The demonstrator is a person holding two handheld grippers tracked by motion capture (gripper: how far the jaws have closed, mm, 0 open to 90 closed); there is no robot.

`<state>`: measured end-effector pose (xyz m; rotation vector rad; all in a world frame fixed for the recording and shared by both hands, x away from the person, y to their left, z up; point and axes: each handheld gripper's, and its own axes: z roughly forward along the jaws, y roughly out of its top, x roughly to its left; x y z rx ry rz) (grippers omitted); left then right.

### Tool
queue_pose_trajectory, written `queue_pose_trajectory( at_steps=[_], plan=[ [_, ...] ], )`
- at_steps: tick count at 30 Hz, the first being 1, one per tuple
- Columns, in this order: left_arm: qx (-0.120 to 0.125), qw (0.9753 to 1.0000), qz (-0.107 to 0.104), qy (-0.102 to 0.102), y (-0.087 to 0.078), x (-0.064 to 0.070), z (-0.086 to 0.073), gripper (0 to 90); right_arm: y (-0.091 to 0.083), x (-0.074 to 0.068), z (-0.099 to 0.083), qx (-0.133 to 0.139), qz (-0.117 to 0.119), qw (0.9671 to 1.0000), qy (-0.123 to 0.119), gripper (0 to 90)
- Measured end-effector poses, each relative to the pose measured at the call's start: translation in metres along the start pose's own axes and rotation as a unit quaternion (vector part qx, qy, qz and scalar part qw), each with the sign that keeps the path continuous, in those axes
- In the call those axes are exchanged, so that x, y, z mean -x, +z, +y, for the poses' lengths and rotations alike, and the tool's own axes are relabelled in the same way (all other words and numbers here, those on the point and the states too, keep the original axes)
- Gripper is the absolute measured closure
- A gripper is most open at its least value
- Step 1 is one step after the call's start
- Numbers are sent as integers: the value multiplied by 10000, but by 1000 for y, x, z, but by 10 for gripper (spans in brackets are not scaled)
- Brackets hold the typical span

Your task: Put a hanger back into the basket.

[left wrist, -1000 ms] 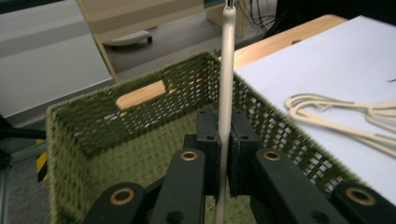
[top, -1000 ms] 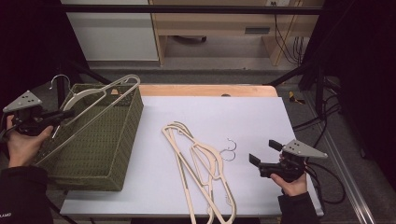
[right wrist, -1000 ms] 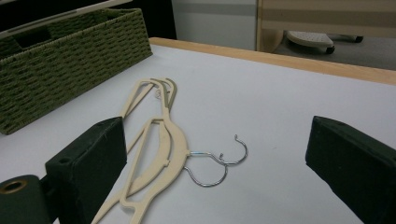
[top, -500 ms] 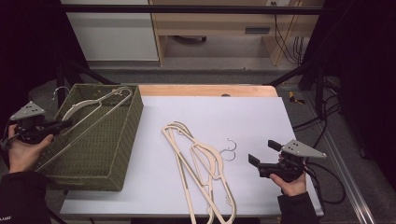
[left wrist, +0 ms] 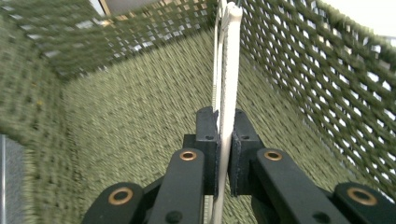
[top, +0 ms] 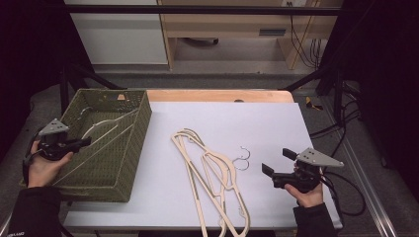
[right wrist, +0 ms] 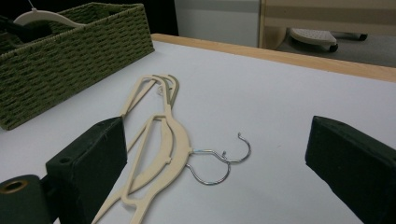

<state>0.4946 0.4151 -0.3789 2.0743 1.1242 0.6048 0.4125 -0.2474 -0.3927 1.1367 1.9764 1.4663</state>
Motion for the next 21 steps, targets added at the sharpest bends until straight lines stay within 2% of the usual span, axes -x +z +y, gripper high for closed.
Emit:
queue_pose_trajectory(
  at_steps=[2,3,5,7,9,12,15,18,21],
  plan=[
    [-28,10000,-8,26,1,3,0,841,0,0,0,1,1,10000,0,61],
    [-137,9999,-11,78,2,7,1,838,0,0,0,15,-1,10000,4,62],
    [-184,9998,-8,112,3,9,1,836,-1,0,0,16,10,10000,-8,62],
    [-333,9993,-80,142,4,12,1,825,-1,0,0,4,23,10000,-36,63],
    [-502,9985,-130,196,6,16,1,818,0,-1,1,17,19,10000,-11,63],
    [-615,9973,-129,383,8,22,1,810,1,-3,0,-13,40,10000,-35,62],
    [-712,9963,-217,422,9,24,2,783,2,-4,0,-16,64,10000,-43,63],
    [-893,9932,-196,717,15,31,3,774,2,-4,0,-50,97,9999,-105,63],
    [-885,9934,-203,705,15,30,3,772,2,-5,0,-46,95,9999,-102,64]
  ],
)
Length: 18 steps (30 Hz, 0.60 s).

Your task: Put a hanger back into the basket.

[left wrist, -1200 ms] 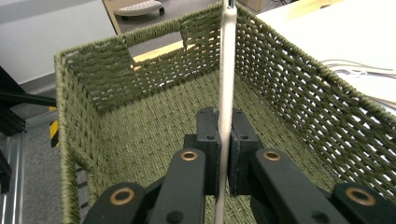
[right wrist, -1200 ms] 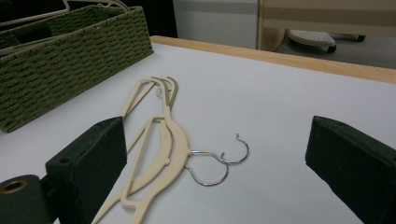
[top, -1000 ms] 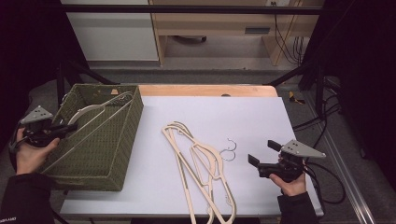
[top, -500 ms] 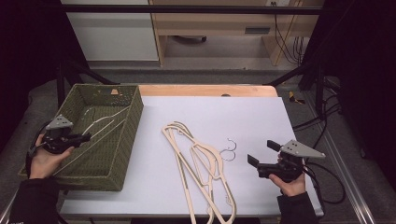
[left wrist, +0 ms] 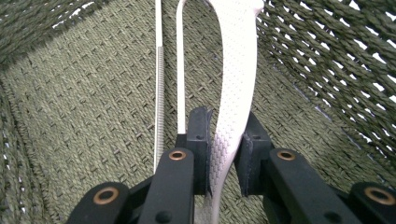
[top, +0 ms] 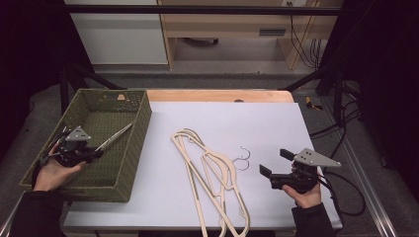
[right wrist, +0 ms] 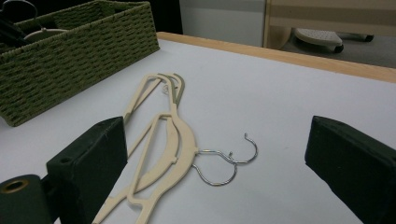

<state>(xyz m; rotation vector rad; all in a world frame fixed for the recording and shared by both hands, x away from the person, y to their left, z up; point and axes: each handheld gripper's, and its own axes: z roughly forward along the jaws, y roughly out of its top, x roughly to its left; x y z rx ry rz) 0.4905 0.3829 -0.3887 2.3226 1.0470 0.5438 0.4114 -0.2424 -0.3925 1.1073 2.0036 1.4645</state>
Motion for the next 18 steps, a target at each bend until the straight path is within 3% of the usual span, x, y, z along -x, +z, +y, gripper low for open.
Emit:
queue_pose_trajectory(
  at_steps=[3,6,9,18],
  plan=[
    [31,10000,-78,-4,0,0,0,752,0,-1,0,23,8,10000,32,64],
    [-22,9998,-116,133,1,2,0,698,0,-1,0,32,0,10000,20,65],
    [-108,9996,-116,254,3,5,1,720,0,-1,0,32,-9,10000,10,65],
    [-301,9988,-171,352,7,6,2,660,0,-1,1,45,-2,10000,4,64]
  ],
)
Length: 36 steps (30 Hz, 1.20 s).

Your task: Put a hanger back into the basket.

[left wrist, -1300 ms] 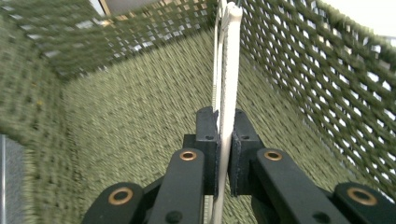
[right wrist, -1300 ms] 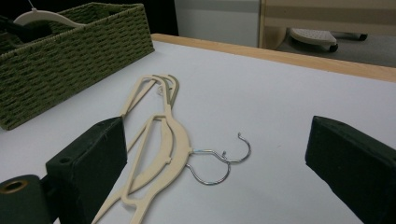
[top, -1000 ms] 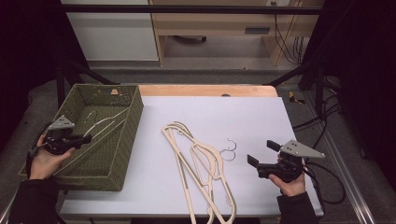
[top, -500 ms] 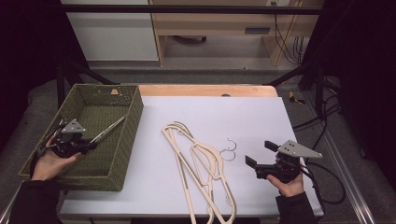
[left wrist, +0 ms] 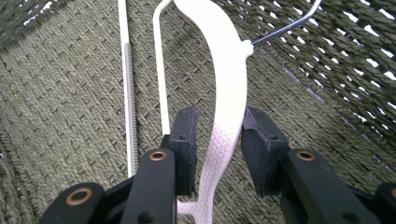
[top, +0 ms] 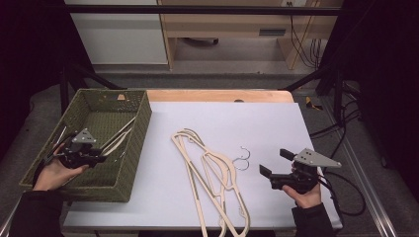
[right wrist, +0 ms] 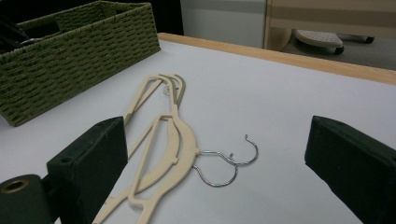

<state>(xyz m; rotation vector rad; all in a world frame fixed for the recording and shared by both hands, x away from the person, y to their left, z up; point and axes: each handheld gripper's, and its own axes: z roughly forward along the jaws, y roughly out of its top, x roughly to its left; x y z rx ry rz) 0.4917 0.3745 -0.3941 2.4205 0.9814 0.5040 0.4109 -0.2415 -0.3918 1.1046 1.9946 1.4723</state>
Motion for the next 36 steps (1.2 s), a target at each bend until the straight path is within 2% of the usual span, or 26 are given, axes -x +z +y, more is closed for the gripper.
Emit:
queue_pose_trajectory(
  at_steps=[4,10,13,14,15,16,17,18,19,20,21,22,23,24,25,26,27,29,30,32,33,36],
  plan=[
    [-11,10000,-10,2,0,0,0,647,0,0,0,8,-11,10000,14,64],
    [202,9998,23,-88,-9,-2,-1,600,-1,-1,1,18,8,10000,1,64],
    [481,9984,124,-256,-21,-4,-2,527,0,-3,1,19,19,10000,-21,64],
    [636,9972,160,-354,-26,-4,-2,527,0,-3,1,19,19,10000,-21,64],
    [950,9940,199,-506,-35,-4,-2,476,0,-4,2,20,31,10000,-39,64],
    [950,9940,199,-506,-35,-4,-2,459,0,-5,2,2,53,9999,-95,65],
    [1124,9919,227,-550,-39,-3,-2,459,0,-5,2,2,53,9999,-95,65],
    [1483,9860,304,-697,-47,1,-1,407,1,-7,3,32,45,10000,-61,68],
    [1483,9860,304,-697,-47,1,-1,393,1,-8,3,31,53,10000,-55,71],
    [1624,9826,375,-820,-50,4,1,393,1,-8,3,31,53,10000,-55,71],
    [1737,9802,427,-845,-53,7,2,372,2,-9,3,30,61,10000,-62,72],
    [1941,9758,429,-909,-57,12,4,340,3,-10,3,-11,88,9999,-101,73],
    [2049,9734,439,-928,-59,16,6,322,4,-12,3,-4,78,10000,-52,74],
    [2294,9675,443,-964,-63,23,9,283,6,-14,3,-57,91,9999,-58,75],
    [2294,9675,443,-964,-63,23,9,259,7,-14,3,-81,93,9999,-85,77],
    [2542,9611,379,-1012,-68,31,14,241,8,-15,3,-99,82,9999,-69,77],
    [2542,9611,379,-1012,-68,31,14,219,9,-16,3,-116,88,9999,-76,78],
    [2828,9531,291,-1036,-71,43,20,188,9,-16,3,-135,112,9998,-83,82],
    [2917,9506,265,-1027,-71,49,23,157,10,-17,3,-157,105,9998,-76,82],
    [3033,9476,215,-982,-72,60,29,122,12,-19,3,-174,94,9998,-64,86],
    [3129,9447,154,-966,-72,68,33,109,12,-19,3,-195,124,9997,-87,86],
    [3318,9382,-30,-982,-70,87,42,88,15,-22,2,-252,123,9996,-99,87]
  ],
)
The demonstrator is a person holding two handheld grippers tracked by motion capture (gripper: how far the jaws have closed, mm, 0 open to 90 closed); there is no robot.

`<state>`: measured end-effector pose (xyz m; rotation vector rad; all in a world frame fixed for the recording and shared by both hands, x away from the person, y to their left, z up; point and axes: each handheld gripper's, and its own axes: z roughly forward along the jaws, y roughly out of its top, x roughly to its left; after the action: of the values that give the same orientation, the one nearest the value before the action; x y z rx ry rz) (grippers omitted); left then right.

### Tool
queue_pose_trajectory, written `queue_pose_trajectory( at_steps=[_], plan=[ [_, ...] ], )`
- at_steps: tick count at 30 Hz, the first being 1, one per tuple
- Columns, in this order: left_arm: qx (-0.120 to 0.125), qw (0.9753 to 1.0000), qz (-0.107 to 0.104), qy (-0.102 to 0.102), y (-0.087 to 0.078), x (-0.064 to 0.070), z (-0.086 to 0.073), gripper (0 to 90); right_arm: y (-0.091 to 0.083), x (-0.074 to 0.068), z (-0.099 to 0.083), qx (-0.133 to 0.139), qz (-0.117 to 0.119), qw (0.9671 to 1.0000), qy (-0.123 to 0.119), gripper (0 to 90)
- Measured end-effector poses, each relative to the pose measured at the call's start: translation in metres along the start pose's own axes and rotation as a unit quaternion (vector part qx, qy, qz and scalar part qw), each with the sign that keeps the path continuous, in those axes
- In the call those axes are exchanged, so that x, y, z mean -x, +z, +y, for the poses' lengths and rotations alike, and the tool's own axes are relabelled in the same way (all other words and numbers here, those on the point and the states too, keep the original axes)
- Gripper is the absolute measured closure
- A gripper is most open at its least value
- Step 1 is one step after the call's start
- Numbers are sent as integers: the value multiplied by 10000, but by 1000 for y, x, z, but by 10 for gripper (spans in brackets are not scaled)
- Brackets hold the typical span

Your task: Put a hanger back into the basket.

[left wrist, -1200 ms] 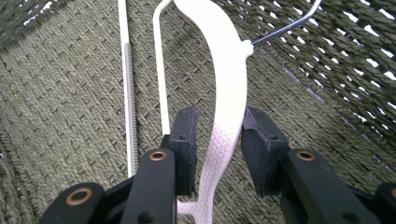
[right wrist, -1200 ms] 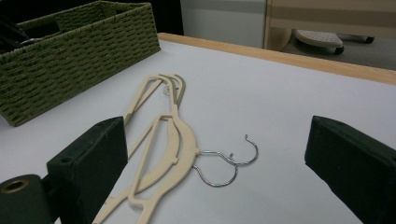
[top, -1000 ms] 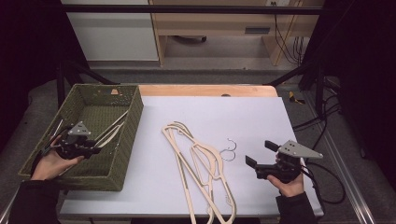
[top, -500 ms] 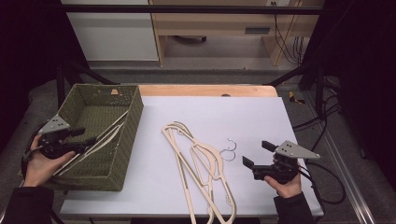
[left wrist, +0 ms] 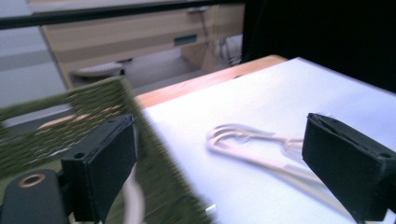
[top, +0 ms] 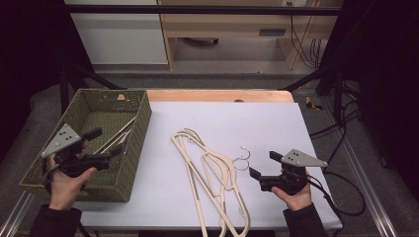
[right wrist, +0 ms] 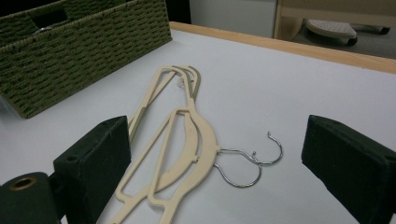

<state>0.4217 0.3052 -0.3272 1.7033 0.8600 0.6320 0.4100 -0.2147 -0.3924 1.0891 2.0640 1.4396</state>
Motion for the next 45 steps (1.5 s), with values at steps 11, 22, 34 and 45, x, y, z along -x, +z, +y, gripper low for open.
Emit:
queue_pose_trajectory(
  at_steps=[11,22,34,45],
  plan=[
    [74,9974,-691,-171,41,56,-23,98,12,-5,1,-99,21,9998,179,103],
    [-346,9944,-998,22,63,74,-49,86,43,-8,-10,-677,-88,9973,274,154],
    [-577,9935,-976,101,71,78,-58,82,87,-19,-32,-1463,-289,9885,256,301],
    [-641,9932,-957,139,74,79,-60,83,107,-19,-44,-1793,-346,9828,271,468]
  ],
)
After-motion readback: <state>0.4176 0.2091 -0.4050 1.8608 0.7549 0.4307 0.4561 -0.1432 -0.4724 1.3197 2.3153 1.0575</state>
